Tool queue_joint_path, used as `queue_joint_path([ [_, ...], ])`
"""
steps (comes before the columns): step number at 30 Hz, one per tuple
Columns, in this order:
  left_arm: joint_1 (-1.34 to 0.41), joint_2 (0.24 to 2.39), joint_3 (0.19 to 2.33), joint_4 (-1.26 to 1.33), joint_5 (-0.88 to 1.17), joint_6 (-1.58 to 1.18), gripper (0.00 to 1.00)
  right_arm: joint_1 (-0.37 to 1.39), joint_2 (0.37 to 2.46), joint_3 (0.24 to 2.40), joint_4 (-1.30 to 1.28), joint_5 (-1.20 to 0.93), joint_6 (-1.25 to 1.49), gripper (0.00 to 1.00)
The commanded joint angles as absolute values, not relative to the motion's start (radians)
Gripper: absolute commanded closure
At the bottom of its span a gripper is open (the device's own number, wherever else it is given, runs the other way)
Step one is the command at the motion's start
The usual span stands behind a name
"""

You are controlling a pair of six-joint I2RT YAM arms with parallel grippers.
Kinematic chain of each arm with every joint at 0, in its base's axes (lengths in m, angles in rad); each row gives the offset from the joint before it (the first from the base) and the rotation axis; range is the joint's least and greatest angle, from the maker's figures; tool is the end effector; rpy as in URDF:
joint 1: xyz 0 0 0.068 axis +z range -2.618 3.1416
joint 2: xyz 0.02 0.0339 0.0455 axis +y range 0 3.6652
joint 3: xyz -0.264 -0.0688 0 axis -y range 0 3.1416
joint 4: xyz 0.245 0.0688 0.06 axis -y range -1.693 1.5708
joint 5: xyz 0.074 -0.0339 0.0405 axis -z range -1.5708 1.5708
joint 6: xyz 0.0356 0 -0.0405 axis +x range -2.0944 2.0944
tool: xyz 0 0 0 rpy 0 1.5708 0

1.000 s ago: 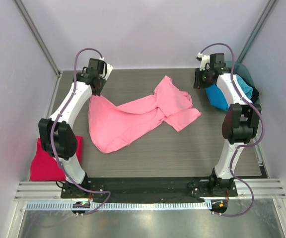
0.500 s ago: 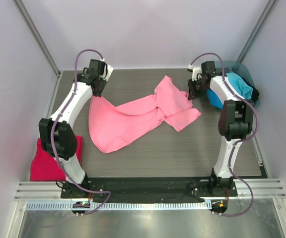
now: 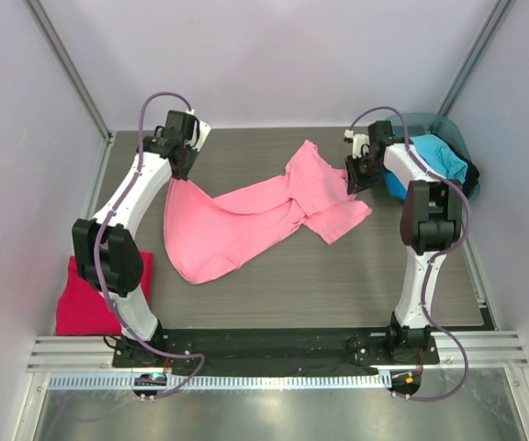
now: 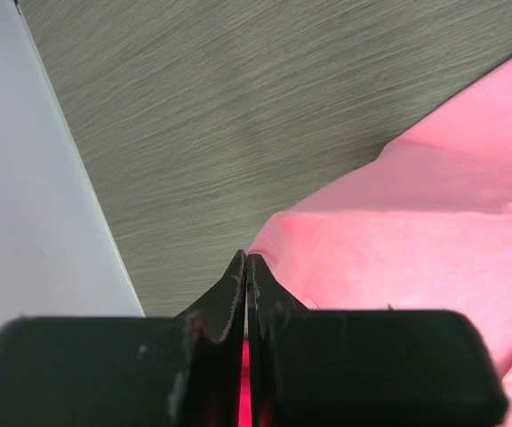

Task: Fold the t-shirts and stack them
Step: Flatten the tshirt out

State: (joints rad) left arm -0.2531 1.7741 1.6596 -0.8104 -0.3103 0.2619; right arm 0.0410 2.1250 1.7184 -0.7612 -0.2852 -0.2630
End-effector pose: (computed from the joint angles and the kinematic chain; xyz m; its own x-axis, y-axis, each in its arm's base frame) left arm 0.3788 -0.0868 0.3175 -0.7311 0.4438 -0.5183 0.2586 0.8831 0.3914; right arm 0.4493 0.0285 0.1967 -0.8486 -0.2845 -0.4460 -0.3834 0.9117 0.1480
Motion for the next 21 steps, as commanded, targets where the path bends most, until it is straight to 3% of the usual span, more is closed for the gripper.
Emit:
queue_joint_path([
  [1,-0.256,1.770,1.655,-0.807,-0.308,0.249,1.00,0.038,2.126,1.756,-0.764,-0.259,-0.284,0.73],
  [21,-0.259,1.773,1.643,-0.807,-0.301,0.244,1.00,0.038,2.163,1.772,-0.747,-0.225,-0.287,0.69],
])
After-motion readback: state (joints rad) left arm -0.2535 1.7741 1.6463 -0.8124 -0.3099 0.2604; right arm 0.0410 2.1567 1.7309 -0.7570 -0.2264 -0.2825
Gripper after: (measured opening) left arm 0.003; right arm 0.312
